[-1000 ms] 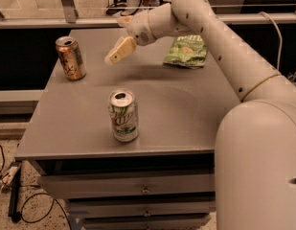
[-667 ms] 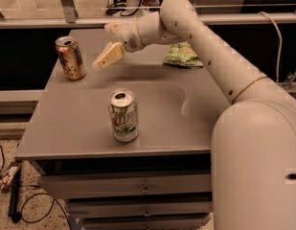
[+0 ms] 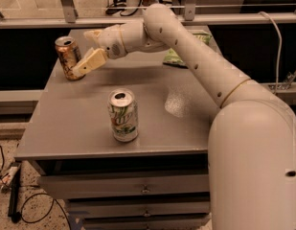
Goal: Move orange can near green jalapeno chip bag
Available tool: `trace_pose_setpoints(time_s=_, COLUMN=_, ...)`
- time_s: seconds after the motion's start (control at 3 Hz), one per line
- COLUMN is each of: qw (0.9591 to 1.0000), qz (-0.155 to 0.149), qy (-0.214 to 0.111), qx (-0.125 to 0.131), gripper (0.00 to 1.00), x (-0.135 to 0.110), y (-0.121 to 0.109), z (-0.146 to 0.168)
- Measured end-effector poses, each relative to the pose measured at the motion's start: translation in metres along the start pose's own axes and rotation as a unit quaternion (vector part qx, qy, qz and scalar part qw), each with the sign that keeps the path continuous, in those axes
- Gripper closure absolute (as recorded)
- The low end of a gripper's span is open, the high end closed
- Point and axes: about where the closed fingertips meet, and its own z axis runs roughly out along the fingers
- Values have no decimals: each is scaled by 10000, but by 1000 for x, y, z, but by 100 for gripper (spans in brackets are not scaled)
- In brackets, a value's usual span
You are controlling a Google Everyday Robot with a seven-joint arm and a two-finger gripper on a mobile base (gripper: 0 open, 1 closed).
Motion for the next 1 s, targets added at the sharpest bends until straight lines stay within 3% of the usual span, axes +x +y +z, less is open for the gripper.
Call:
trace_pose_setpoints(time_s=0.33, qw=9998, qz=78, qy=-115, qx=-134, gripper=0, x=-4, y=17, z=18)
trace_pose_setpoints(time_s=0.67, qw=9999, qz=91, qy=-90, qx=-66, gripper=14, x=-2, y=25, z=30)
trace_pose_setpoints(time_s=1.0, qw=9997, qz=107, qy=-42, qx=213, gripper=39, x=1, y=19, z=31)
